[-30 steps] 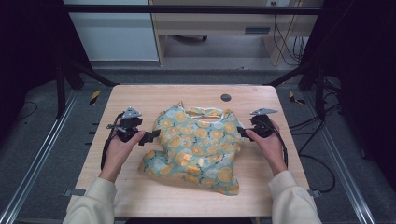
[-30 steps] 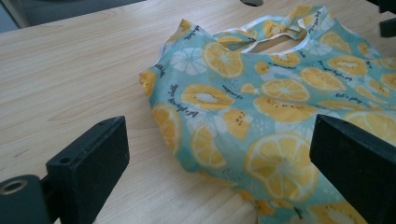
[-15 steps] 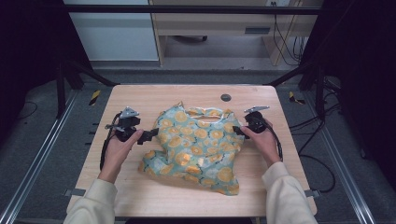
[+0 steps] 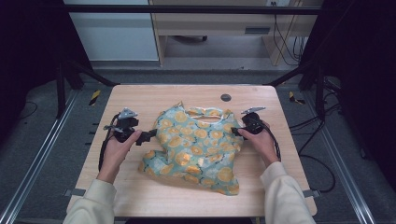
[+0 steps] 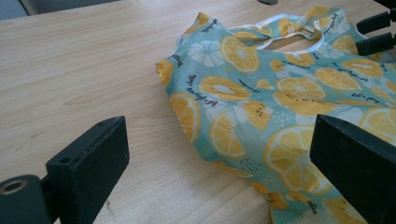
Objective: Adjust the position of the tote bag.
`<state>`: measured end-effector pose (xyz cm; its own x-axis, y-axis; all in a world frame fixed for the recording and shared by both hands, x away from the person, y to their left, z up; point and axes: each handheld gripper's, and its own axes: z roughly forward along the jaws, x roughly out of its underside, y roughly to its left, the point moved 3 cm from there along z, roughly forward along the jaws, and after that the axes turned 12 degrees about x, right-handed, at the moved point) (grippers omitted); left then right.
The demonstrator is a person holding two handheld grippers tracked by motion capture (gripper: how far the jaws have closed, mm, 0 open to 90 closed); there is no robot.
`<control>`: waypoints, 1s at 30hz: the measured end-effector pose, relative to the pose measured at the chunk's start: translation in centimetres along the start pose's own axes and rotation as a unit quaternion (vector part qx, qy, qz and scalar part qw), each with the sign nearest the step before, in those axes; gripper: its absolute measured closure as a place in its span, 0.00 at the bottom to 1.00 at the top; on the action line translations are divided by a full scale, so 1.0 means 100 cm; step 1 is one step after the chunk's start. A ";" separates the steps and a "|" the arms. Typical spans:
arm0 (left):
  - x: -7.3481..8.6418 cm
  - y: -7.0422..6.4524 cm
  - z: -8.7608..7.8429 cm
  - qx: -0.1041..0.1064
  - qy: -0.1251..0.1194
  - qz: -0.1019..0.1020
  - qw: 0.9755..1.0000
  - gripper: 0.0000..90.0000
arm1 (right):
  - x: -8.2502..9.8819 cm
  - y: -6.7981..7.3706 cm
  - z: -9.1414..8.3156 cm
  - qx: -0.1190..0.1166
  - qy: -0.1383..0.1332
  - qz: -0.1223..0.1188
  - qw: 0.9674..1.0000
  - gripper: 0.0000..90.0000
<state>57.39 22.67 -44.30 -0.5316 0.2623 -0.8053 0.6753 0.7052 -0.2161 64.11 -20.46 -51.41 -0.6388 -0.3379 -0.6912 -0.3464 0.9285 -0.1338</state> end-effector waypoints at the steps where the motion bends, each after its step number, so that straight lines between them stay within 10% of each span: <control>1: 0.000 0.000 0.000 0.000 0.000 0.000 1.000 0.05 | 0.000 0.000 0.000 0.000 0.000 0.000 1.000 0.31; 24: -0.001 -0.005 0.003 -0.001 0.007 0.002 1.000 0.05 | 0.001 0.010 -0.002 -0.019 0.007 -0.032 0.999 0.98; 30: -0.002 -0.004 0.005 0.001 0.005 -0.001 1.000 0.05 | -0.004 0.011 -0.009 -0.034 -0.020 -0.015 0.999 1.00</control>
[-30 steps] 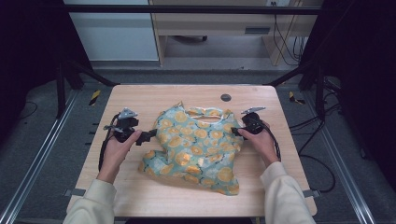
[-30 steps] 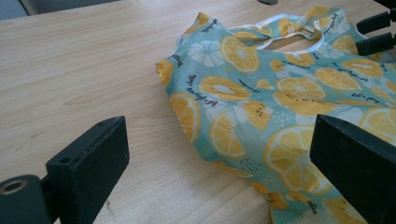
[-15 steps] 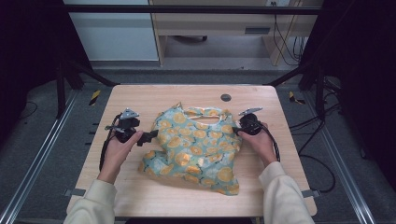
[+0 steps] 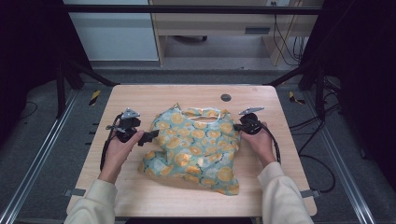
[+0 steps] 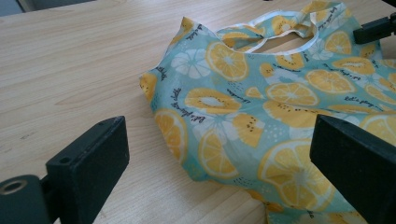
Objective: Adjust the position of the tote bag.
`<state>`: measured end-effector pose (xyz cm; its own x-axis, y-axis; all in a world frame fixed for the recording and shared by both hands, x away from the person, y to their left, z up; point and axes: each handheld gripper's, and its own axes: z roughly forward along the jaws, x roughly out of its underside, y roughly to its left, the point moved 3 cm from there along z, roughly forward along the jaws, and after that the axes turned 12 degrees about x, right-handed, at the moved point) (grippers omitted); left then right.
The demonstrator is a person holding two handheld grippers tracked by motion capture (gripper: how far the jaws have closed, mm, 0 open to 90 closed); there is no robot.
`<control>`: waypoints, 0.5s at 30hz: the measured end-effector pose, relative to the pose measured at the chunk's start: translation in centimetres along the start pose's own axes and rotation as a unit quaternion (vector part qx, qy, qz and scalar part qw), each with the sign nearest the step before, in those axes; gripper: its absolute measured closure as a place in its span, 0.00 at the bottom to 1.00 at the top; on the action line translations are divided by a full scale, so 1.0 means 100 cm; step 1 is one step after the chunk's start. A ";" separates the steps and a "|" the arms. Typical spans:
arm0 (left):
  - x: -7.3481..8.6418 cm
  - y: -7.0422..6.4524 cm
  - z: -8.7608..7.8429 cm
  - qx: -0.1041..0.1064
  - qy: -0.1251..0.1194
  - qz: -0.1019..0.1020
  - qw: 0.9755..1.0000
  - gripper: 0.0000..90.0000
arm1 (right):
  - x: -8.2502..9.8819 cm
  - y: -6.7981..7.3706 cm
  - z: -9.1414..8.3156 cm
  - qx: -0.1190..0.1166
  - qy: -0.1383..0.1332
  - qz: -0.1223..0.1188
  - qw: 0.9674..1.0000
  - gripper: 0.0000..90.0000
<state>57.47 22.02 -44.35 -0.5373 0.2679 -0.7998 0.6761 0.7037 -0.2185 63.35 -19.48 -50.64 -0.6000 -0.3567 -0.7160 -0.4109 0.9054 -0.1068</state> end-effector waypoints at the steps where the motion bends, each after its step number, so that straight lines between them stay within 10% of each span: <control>1: 0.000 0.000 0.000 0.000 0.000 0.000 1.000 0.05 | -0.001 0.000 -0.002 -0.004 -0.006 0.005 1.000 1.00; 15: -0.002 0.015 0.025 -0.011 0.036 -0.035 0.999 0.05 | -0.007 0.002 -0.017 -0.015 -0.028 -0.003 0.999 1.00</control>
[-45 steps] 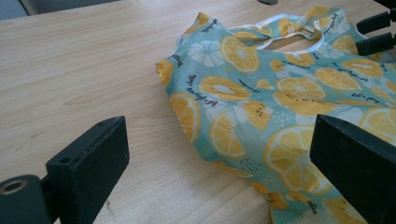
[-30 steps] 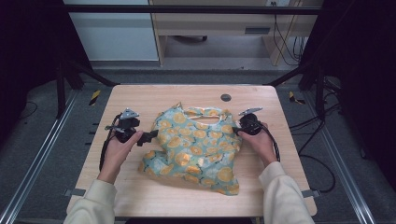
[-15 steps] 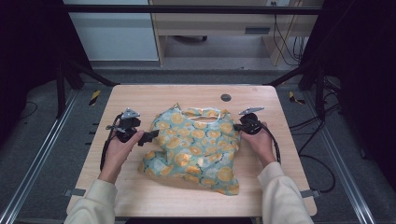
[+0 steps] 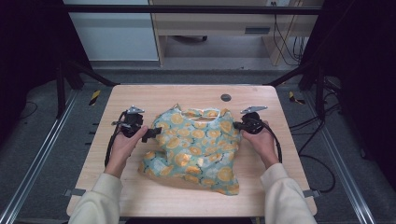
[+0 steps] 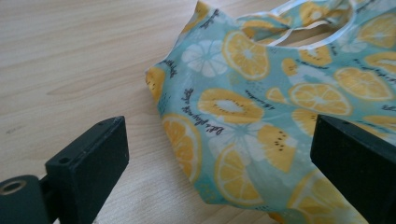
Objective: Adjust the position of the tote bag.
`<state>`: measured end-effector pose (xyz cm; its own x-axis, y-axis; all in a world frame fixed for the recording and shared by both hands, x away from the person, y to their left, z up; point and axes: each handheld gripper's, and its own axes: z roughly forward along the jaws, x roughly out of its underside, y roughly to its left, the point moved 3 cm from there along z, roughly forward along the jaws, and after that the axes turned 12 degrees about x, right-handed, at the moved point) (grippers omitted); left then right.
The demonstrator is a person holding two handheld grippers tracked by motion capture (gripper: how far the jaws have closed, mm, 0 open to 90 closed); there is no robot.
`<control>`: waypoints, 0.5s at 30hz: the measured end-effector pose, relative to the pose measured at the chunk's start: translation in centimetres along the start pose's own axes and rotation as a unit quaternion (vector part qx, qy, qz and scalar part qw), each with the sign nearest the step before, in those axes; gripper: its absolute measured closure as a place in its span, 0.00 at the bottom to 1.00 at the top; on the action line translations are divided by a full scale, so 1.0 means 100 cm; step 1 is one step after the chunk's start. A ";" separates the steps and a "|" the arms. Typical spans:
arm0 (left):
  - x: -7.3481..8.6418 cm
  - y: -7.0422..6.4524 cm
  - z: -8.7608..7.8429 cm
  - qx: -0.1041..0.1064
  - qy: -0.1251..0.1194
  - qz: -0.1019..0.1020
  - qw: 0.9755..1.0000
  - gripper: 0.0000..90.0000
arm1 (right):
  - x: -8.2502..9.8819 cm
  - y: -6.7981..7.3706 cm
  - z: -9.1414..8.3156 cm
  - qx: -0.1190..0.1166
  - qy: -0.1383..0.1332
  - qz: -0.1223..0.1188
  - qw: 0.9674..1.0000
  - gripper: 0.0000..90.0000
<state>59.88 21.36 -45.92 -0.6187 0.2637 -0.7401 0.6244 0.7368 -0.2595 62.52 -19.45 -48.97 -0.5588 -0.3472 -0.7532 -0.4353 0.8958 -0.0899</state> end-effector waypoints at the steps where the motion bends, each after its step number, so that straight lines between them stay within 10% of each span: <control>1: 0.000 0.001 0.001 0.000 0.002 -0.003 1.000 0.05 | 0.000 0.000 0.000 -0.001 0.000 0.000 1.000 1.00; 15: 0.014 0.003 0.025 0.010 0.065 -0.022 0.998 0.04 | 0.001 0.002 -0.001 0.001 0.001 -0.008 1.000 1.00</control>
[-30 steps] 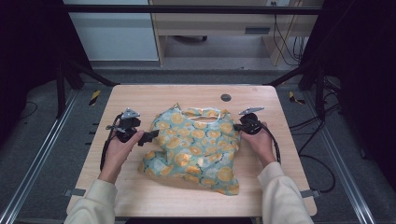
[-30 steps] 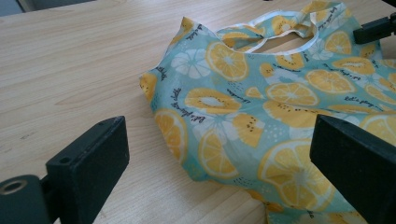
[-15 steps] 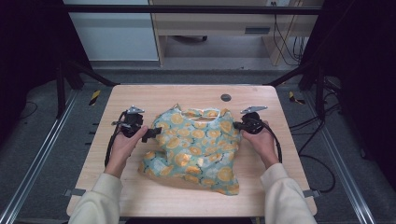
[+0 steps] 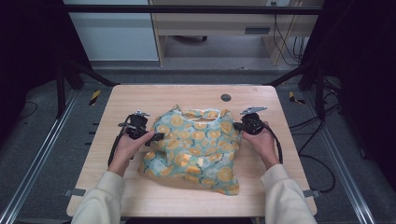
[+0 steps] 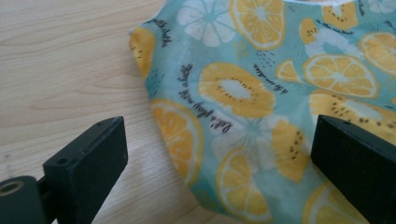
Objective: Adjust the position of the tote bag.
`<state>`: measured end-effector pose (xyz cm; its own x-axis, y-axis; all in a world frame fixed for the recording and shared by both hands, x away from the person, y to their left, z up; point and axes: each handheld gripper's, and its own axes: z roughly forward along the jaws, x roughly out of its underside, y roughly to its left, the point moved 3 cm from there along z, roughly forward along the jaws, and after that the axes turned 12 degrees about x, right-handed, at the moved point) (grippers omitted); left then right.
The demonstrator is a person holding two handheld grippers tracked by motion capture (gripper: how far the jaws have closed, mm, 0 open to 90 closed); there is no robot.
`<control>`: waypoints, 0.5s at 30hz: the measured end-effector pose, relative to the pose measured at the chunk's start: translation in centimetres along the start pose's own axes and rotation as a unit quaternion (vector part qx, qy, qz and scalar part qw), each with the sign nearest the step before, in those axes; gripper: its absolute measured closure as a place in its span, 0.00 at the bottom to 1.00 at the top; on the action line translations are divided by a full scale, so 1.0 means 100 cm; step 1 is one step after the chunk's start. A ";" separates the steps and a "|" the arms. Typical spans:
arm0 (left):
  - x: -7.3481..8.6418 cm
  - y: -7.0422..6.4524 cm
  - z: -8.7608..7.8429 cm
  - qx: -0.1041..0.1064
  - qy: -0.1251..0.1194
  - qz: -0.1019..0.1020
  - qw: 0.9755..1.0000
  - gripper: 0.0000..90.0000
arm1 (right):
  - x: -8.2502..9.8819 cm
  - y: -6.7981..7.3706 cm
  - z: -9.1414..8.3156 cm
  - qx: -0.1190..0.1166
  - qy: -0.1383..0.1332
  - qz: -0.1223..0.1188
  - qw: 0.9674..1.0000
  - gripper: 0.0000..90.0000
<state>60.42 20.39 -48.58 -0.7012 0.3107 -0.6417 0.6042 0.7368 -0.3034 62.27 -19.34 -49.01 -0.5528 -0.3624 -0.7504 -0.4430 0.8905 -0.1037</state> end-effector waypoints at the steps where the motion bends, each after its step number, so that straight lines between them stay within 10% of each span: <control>1: 0.001 0.000 0.003 -0.013 0.006 0.003 1.000 0.04 | 0.000 0.000 0.000 0.000 -0.001 -0.004 1.000 1.00; 15: 0.008 -0.004 0.024 -0.047 0.048 0.028 0.997 0.19 | 0.000 0.002 -0.002 -0.004 -0.004 -0.007 1.000 1.00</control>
<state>60.56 18.90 -50.66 -0.7034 0.4054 -0.5838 0.6081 0.7685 -0.1991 62.10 -19.22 -48.89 -0.5399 -0.3728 -0.7547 -0.4562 0.8831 -0.1099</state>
